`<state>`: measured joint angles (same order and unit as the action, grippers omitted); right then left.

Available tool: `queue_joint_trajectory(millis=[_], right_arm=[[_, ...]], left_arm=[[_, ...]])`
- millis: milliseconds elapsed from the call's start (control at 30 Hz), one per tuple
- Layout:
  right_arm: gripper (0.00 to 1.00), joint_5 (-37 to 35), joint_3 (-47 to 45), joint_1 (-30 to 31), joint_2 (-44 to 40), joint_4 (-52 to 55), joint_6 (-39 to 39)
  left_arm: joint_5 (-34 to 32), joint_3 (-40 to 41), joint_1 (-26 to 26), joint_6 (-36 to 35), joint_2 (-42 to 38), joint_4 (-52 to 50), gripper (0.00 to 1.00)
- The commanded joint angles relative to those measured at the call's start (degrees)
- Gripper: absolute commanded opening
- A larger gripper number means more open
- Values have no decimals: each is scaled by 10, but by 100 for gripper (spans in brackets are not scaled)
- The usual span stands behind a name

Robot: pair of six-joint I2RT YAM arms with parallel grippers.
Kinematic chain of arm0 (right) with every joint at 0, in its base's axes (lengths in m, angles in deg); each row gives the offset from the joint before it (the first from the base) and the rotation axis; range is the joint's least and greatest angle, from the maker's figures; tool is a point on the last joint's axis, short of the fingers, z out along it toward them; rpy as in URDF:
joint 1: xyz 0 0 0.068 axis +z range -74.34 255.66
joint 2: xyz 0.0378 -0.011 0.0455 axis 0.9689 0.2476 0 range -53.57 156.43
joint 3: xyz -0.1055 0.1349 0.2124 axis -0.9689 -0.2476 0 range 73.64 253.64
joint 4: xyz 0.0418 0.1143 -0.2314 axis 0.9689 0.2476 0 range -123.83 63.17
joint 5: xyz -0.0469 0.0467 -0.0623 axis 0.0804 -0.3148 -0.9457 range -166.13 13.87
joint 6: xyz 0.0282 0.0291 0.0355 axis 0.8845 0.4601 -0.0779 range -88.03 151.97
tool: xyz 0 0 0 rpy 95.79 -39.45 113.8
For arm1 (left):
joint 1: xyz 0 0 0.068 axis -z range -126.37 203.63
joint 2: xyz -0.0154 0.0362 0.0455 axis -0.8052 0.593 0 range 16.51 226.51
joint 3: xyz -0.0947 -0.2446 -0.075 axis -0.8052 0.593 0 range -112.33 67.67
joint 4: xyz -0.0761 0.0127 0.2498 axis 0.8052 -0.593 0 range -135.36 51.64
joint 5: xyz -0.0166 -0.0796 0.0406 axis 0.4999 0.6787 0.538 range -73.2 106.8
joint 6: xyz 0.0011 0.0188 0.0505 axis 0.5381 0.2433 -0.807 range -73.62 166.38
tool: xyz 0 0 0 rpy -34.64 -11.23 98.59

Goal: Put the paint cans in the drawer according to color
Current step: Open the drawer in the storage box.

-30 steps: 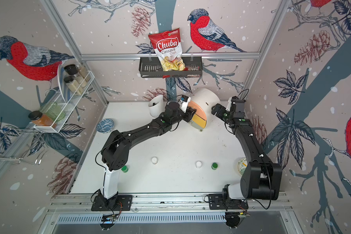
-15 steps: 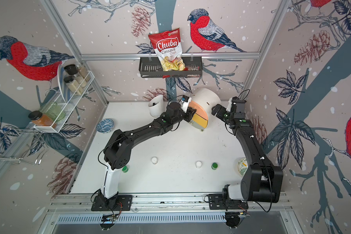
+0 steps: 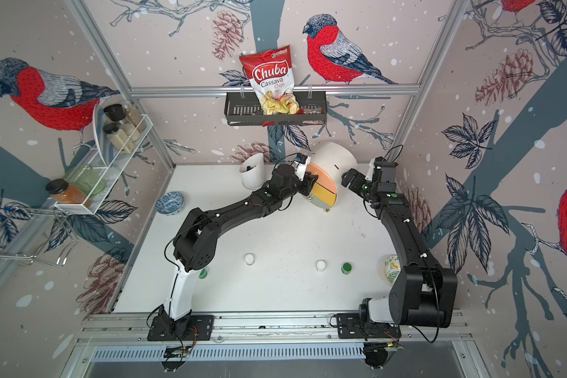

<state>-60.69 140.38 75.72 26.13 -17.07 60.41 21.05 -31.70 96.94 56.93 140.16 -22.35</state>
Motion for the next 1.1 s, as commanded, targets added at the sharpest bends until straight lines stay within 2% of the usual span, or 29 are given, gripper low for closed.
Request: queue_joint_trajectory(millis=[0, 233, 367, 533, 1067], right_arm=[[99, -7, -2, -1, -2, 0, -9], [99, -7, -6, -1, -3, -1, -8], [99, -6, -10, -2, -8, -3, -2], [99, -5, -17, -2, -12, -8, 2], [100, -10, -31, -3, -37, 1, 5]], left_arm=[[-4, -6, 0, -6, -1, 9, 31], [-5, 11, 2, -3, -13, 14, 23], [-42, 29, 17, 12, -26, 12, 18], [-81, 104, 42, 32, -68, 64, 18], [-106, 186, 68, 71, -136, 53, 18]])
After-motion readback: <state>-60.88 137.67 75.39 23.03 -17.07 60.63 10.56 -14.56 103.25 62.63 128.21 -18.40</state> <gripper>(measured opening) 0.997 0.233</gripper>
